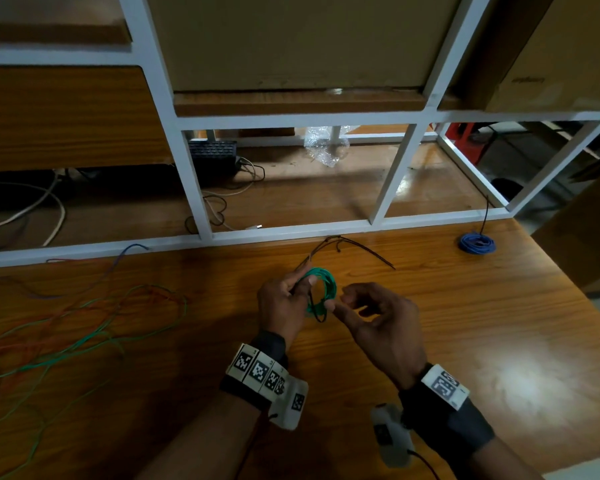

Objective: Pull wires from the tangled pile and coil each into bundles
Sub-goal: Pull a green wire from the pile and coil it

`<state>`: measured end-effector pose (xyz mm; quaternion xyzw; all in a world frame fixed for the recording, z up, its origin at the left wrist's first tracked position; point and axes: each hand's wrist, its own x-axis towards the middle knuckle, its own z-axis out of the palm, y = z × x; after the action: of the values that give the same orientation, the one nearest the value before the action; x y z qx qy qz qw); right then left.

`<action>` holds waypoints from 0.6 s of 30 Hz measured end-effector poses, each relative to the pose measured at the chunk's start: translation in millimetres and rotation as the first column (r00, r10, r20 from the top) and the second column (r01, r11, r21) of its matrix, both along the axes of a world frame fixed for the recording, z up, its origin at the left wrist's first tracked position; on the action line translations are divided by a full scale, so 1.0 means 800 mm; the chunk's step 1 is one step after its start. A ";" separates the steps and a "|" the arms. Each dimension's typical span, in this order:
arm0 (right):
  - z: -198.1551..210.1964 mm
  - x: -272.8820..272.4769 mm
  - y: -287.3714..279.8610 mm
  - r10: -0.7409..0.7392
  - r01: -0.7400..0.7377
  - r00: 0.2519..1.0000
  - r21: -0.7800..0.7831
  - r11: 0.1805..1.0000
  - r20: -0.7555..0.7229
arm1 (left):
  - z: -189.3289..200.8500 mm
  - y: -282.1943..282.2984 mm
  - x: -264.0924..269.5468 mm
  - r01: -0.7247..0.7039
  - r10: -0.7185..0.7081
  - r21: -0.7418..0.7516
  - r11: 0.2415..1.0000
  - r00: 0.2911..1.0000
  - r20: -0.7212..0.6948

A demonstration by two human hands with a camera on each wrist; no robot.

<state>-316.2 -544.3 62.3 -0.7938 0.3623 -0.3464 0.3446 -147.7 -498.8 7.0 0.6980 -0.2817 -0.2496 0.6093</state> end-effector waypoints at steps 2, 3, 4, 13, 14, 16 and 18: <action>0.002 0.000 0.004 0.016 -0.020 0.998 0.059 0.998 0.065 | 0.001 0.002 0.003 -0.015 0.015 0.002 1.000 1.000 0.002; 0.002 0.000 0.006 0.025 -0.031 0.996 0.077 0.997 0.081 | 0.002 0.005 0.006 -0.024 0.024 0.001 1.000 1.000 -0.001; 0.001 -0.001 0.008 0.028 -0.036 0.996 0.095 0.995 0.087 | 0.002 0.006 0.009 -0.032 0.032 0.000 0.999 0.999 -0.005; -0.017 0.030 0.021 0.065 -0.066 0.998 0.142 0.988 0.009 | 0.000 0.011 0.024 -0.081 0.081 0.002 0.997 0.994 0.076; -0.015 0.033 0.018 0.053 -0.053 0.999 0.136 0.989 -0.002 | 0.000 0.011 0.024 -0.097 0.097 -0.014 0.995 0.994 0.052; -0.011 0.038 0.012 0.033 -0.031 0.999 0.119 0.992 -0.020 | -0.001 0.011 0.023 -0.099 0.099 -0.022 0.995 0.995 0.028; -0.004 0.042 0.008 0.026 -0.024 0.999 0.095 0.995 -0.024 | 0.001 0.014 0.022 -0.084 0.084 -0.005 0.996 0.995 0.057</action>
<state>-283.0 -537.6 59.4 -0.7853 0.3725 -0.3146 0.3815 -129.7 -487.4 8.0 0.7152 -0.2697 -0.2031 0.6120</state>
